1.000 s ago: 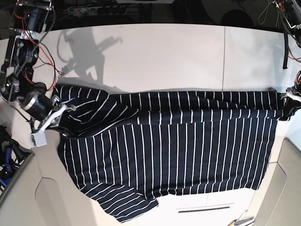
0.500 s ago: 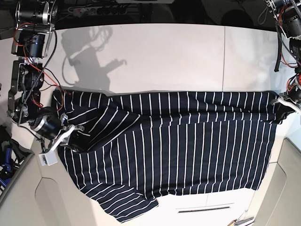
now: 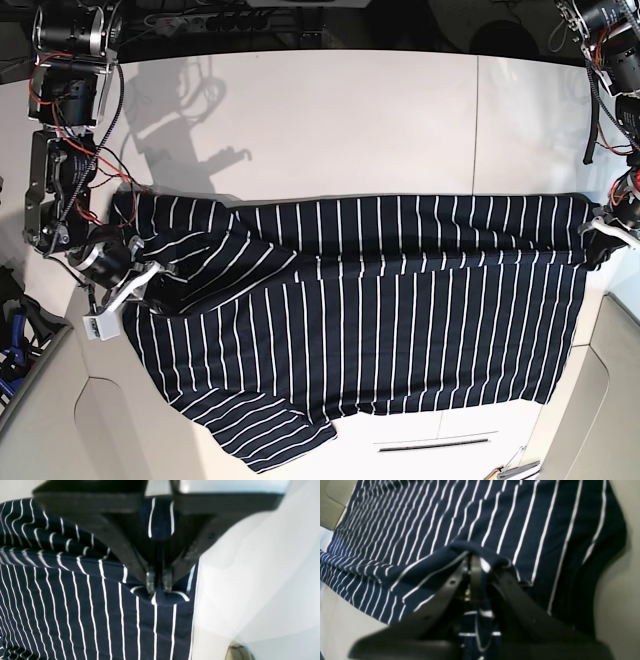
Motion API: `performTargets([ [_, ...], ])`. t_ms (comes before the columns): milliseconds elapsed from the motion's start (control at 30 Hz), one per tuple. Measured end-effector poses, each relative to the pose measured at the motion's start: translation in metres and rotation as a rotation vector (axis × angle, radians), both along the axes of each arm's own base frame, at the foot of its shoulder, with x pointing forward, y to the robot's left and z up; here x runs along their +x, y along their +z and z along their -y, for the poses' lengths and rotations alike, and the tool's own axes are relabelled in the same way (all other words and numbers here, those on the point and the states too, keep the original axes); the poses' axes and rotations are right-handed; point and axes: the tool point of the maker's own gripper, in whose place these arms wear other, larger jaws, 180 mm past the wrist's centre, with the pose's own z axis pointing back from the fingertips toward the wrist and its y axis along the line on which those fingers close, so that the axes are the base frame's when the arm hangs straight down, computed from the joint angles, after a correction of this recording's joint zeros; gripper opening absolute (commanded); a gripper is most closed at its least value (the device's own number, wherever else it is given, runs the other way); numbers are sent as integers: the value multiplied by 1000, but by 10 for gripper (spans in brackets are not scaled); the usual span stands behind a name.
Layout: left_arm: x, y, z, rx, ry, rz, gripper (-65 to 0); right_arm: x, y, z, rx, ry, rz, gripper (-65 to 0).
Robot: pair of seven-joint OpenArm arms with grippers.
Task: Fold the T-shirt properly
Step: 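Lower the held edge onto the shirt body and open both grippers, then regrasp the folded edge with both grippers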
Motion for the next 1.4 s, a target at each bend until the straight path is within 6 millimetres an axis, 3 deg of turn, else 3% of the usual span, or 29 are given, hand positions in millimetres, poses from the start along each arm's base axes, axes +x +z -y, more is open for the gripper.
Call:
performTargets([
  [33, 0, 0, 0, 0, 0, -1, -581, 0, -1, 0, -3, 1, -1, -597],
  [133, 0, -1, -3, -1, 23, -5, -462, 1, 0, -2, 2, -3, 4, -354],
  [200, -2, -3, -7, -4, 48, -22, -406, 1, 0, -3, 4, -2, 3, -275],
  [467, -9, -6, -10, -61, 74, -52, -402, 0, 0, 5, 5, -21, -10, -273],
  [667, -22, 9, -33, -165, 172, 6, -402, -4, 11, 46, 67, -138, -23, -273],
  [833, -39, -4, -32, -184, 178, -33, -388, -10, 20, 89, 124, -274, 4, -273],
  [967, -49, -12, -29, -201, 183, -47, -288, -20, 19, 110, 154, -346, 7, -273],
  [1200, -53, -18, -26, -202, 176, -64, -272, -57, -19, 108, 143, -350, -95, -273],
  [1400, -49, -25, -12, -200, 132, -90, -271, -85, -42, 110, 133, -370, -146, -273],
])
